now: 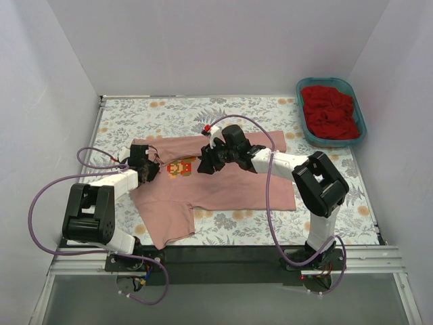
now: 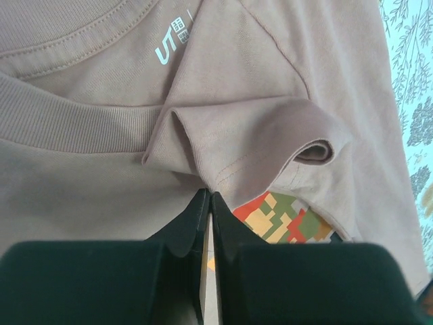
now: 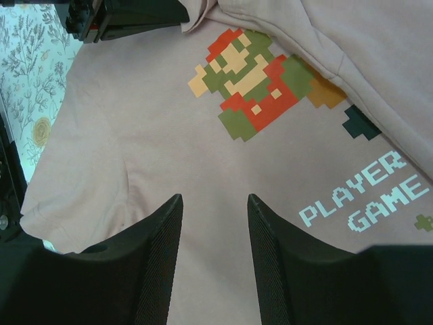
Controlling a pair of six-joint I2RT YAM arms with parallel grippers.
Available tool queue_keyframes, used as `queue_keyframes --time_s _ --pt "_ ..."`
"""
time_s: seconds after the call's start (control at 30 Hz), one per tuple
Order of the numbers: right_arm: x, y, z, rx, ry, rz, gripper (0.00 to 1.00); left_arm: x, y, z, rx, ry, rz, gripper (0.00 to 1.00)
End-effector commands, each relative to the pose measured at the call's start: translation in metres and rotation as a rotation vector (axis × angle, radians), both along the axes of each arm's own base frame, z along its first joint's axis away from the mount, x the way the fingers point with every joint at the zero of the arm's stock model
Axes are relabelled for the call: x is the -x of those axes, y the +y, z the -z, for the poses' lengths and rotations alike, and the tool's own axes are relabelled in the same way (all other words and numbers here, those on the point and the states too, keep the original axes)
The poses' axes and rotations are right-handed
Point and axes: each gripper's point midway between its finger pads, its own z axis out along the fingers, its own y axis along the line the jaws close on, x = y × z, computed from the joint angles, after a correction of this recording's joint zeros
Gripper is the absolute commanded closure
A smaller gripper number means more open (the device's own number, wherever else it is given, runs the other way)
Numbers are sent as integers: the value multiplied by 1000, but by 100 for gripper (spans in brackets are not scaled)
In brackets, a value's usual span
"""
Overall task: Fold and stack the t-shirts
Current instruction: Fold the tshirt
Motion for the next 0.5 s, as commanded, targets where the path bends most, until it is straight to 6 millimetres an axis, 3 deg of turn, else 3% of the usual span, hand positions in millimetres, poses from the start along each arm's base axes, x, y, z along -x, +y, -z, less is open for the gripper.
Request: queue_keyframes --time_s 0.0,0.27,0.47 --pt "-11 22 -24 -59 -80 -41 51 -4 6 -17 -22 -39 -10 100" --pt "-31 61 -24 -61 -175 -74 54 -12 16 -57 -108 -95 19 100" --pt "-42 92 -16 -37 -255 -69 54 -8 17 -62 -151 -57 85 100"
